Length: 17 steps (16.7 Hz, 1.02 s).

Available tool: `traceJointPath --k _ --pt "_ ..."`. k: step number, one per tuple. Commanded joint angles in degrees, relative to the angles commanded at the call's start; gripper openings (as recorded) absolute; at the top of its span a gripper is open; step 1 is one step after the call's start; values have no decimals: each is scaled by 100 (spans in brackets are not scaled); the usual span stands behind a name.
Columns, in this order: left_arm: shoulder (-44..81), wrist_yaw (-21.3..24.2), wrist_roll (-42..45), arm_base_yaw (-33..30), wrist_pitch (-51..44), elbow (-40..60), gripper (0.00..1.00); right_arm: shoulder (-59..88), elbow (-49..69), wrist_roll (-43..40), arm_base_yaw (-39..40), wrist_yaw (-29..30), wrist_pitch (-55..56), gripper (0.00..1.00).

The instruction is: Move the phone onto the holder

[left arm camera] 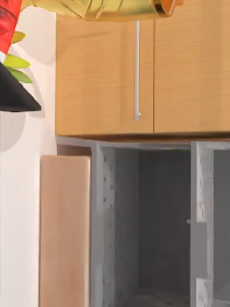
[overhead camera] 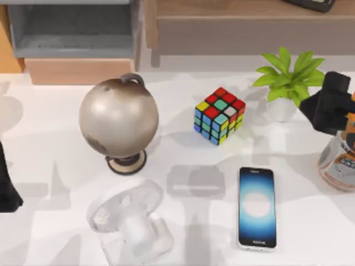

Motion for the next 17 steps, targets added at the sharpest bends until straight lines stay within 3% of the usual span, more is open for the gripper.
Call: traceJointPath --k 9,17 --pt "0 0 0 0 0 0 100 4115 1881 970 985 261 -1833 100" --pt "0 0 0 0 0 0 100 4887 2181 968 1102 336 -2049 100"
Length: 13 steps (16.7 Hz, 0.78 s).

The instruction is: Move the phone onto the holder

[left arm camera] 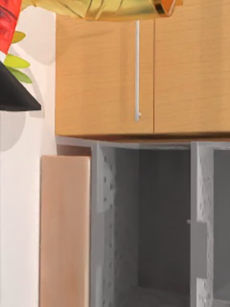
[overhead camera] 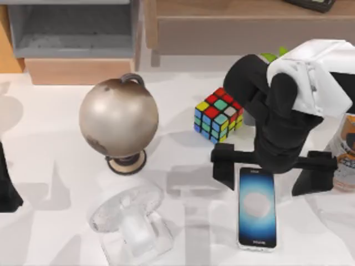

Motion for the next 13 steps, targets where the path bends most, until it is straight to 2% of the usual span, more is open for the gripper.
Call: traceJointPath --k 4,9,13 --pt "0 0 0 0 0 0 100 110 -150 -7 -12 0 236 100" --pt "0 0 0 0 0 0 100 642 -730 15 6 4 1418 100" --pt "0 0 0 0 0 0 100 805 -913 23 10 5 1718 100"
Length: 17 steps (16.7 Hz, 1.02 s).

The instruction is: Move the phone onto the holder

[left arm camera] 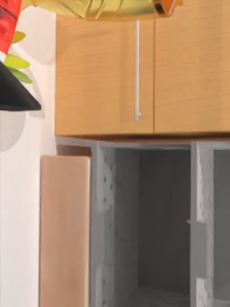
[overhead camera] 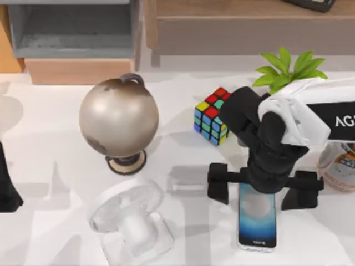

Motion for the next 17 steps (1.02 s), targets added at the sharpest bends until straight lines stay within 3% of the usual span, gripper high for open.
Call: traceJointPath --k 2,15,17 --pt "0 0 0 0 0 0 100 0 0 0 0 0 0 100" --pt "0 0 0 0 0 0 100 0 0 0 0 0 0 2" --pt "0 0 0 0 0 0 100 0 0 0 0 0 0 0"
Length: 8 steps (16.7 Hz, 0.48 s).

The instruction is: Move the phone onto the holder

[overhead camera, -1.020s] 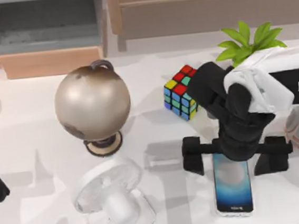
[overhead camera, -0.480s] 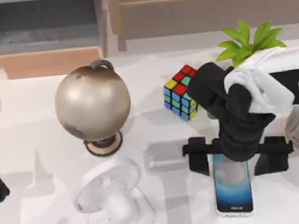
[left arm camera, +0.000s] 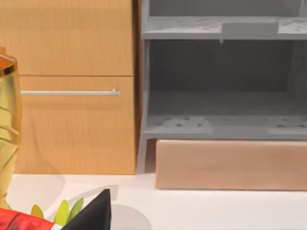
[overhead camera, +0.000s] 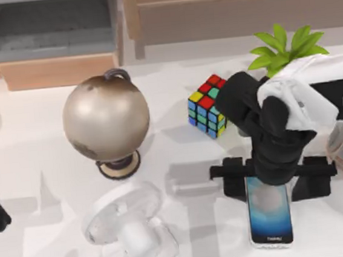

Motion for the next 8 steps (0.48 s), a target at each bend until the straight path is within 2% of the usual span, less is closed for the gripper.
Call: traceJointPath --k 6,8 --pt "0 0 0 0 0 0 100 0 0 0 0 0 0 0" --pt "0 0 0 0 0 0 100 -342 110 -57 -7 124 -314 0"
